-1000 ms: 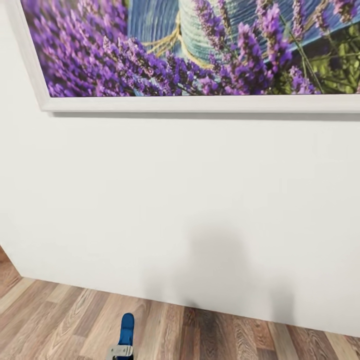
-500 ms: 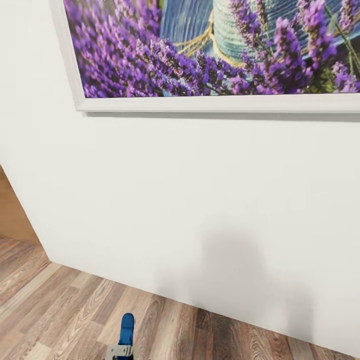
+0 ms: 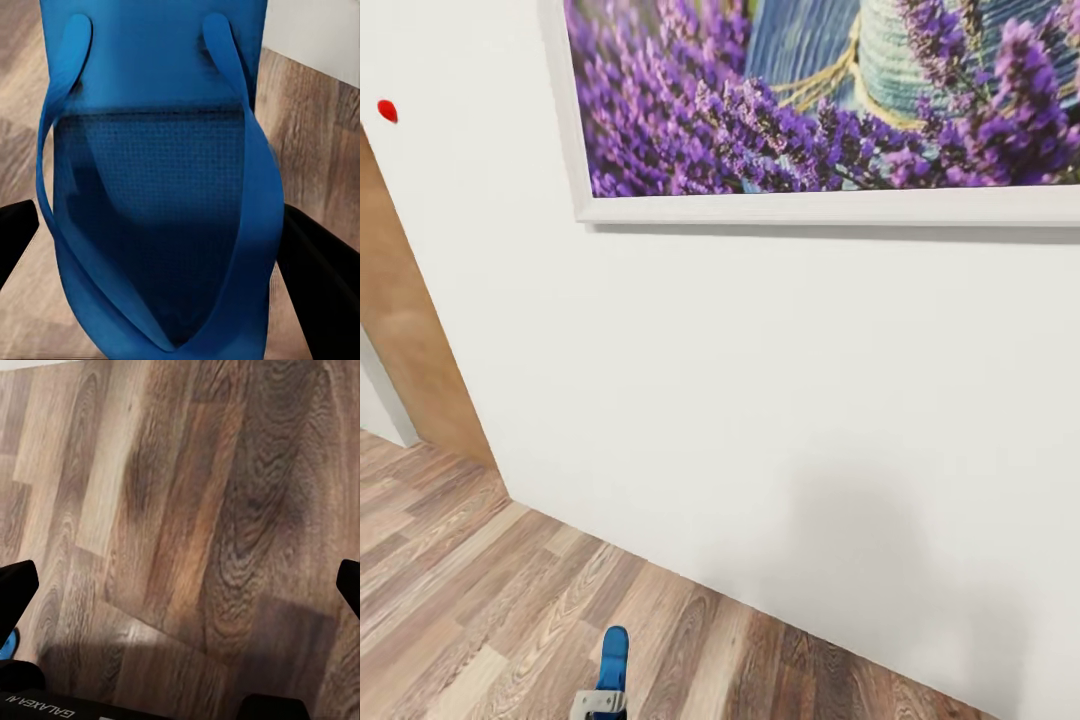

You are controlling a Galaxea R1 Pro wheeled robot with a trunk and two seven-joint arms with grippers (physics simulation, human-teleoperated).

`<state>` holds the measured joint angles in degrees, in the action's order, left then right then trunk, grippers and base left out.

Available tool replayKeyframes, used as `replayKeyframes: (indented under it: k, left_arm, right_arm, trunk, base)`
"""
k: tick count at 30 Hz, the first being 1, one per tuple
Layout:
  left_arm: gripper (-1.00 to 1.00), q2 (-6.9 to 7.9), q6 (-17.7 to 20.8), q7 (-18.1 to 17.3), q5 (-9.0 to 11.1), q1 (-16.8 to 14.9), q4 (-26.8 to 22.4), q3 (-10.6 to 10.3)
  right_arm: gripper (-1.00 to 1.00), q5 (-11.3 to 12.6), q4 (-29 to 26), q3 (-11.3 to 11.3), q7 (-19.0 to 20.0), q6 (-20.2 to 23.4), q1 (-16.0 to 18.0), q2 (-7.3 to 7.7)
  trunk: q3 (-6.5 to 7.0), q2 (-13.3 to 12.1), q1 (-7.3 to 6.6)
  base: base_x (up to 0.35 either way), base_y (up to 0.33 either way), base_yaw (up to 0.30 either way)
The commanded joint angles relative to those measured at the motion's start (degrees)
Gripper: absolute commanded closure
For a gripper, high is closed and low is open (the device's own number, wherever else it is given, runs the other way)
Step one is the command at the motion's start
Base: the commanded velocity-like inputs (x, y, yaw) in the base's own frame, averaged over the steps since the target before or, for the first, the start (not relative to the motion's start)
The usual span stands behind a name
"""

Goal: In the bedroom, move the book from the bed onto either nightstand, and place the two sandals side by side next to the bed.

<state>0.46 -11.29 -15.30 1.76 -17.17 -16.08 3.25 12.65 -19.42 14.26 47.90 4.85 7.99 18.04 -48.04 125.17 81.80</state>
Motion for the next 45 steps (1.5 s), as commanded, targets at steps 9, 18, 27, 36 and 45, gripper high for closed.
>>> replayKeyframes:
  k: [9, 18, 27, 36, 45]
  left_arm:
    - [1.0, -0.02, -0.1, -0.5, 0.2, -0.1, 0.1, 0.4]
    - [1.0, -0.02, -0.1, -0.5, 0.2, -0.1, 0.1, 0.4]
    - [1.0, -0.02, -0.1, -0.5, 0.2, -0.1, 0.1, 0.4]
    - [1.0, -0.02, -0.1, -0.5, 0.2, -0.1, 0.1, 0.4]
    - [1.0, -0.02, -0.1, -0.5, 0.2, -0.1, 0.2, 0.4]
  right_arm:
    - [-1.0, 0.4, 0.0, 0.2, 0.3, 0.5, 0.0, -0.01]
    - [-1.0, 0.4, 0.0, 0.2, 0.3, 0.5, 0.0, 0.03]
    - [-1.0, 0.4, 0.0, 0.2, 0.3, 0.5, 0.0, 0.01]
    - [-1.0, 0.4, 0.0, 0.2, 0.3, 0.5, 0.0, -0.03]
    - [-1.0, 0.3, 2.7, -0.2, -1.1, 0.4, 0.0, -0.62]
  trunk:
    - [-0.05, 0.0, -0.01]
    - [-0.05, 0.0, -0.01]
    - [-0.05, 0.0, -0.01]
    - [-0.05, 0.0, -0.01]
    - [-0.05, 0.0, -0.01]
  base:
    - [0.0, 0.0, 0.26]
    - [0.0, 0.0, 0.26]
    - [0.0, 0.0, 0.262]
    - [0.0, 0.0, 0.263]
    - [0.0, 0.0, 0.27]
